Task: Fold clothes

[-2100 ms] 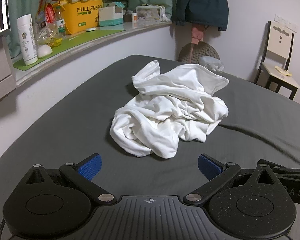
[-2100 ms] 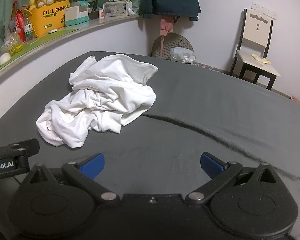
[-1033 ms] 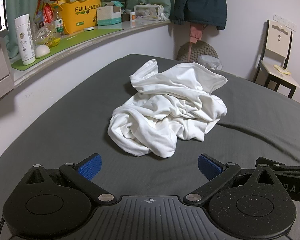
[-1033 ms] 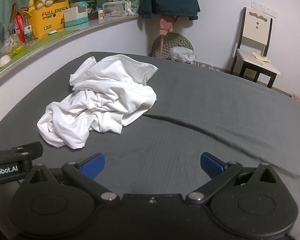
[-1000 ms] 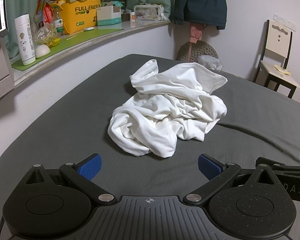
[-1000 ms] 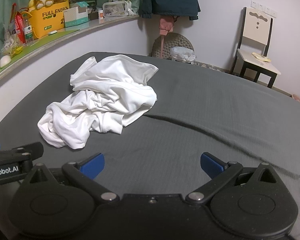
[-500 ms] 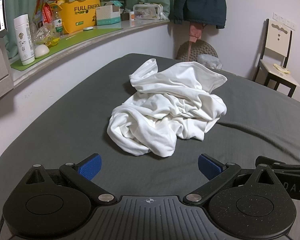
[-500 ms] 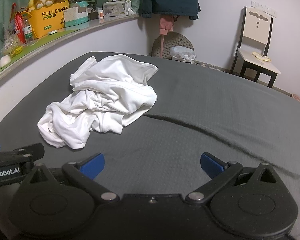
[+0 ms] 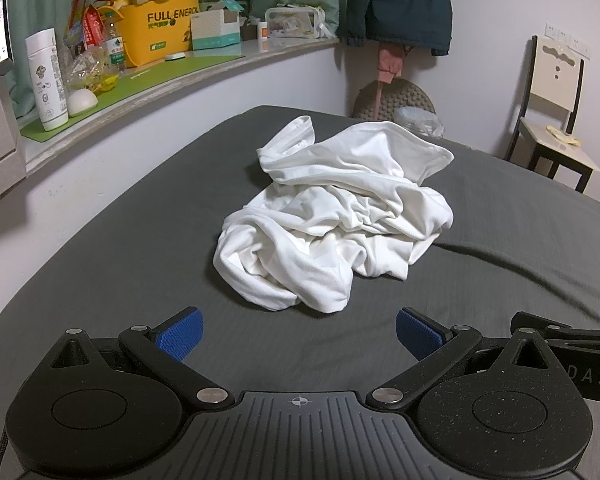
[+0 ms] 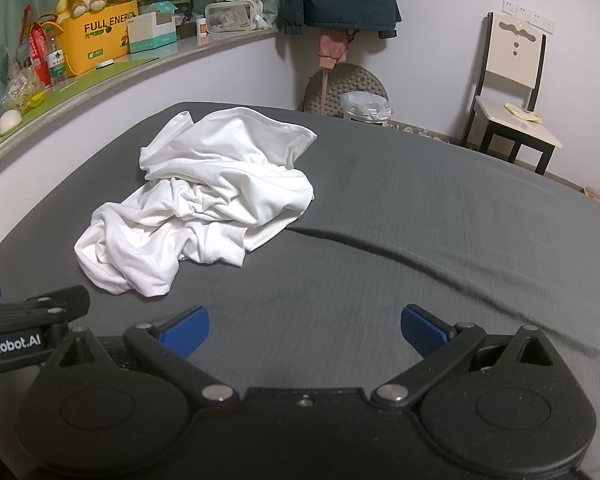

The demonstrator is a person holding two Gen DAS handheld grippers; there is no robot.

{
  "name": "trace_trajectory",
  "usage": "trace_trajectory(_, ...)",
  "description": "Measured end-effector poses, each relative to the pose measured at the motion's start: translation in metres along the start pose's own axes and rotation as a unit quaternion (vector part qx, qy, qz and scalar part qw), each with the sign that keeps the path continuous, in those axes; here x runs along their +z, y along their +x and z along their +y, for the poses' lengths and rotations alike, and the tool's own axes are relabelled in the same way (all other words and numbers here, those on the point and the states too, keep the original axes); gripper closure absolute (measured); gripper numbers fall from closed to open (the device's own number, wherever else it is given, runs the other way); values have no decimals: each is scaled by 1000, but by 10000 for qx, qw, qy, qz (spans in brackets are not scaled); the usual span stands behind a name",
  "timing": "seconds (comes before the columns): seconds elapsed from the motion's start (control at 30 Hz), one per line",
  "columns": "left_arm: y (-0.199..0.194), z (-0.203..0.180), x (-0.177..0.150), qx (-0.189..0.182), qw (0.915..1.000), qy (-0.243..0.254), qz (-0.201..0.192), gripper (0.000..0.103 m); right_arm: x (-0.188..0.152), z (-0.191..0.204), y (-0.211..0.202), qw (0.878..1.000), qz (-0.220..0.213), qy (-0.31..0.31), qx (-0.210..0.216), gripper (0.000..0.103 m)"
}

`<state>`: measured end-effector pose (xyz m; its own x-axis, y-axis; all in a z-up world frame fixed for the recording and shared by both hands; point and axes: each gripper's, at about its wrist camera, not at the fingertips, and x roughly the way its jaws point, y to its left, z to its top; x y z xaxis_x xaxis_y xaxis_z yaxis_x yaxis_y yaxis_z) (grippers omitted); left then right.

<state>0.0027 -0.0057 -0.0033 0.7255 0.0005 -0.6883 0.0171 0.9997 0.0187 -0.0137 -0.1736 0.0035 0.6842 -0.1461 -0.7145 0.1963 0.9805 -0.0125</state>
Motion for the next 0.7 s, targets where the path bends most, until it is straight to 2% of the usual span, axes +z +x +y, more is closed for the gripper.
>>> trace_trajectory(0.47, 21, 5, 5, -93, 9993, -336, 102, 0, 0, 1, 8, 9999, 30, -129, -50, 0)
trace_trajectory(0.6, 28, 2, 9, 137, 9996, -226, 33, 0, 0, 6, 12, 9994, -28, -318, -138, 0)
trace_trajectory(0.7, 32, 1, 16, 116, 9999, -82, 24, 0, 3, 9, 15, 9993, -122, -321, -172, 0)
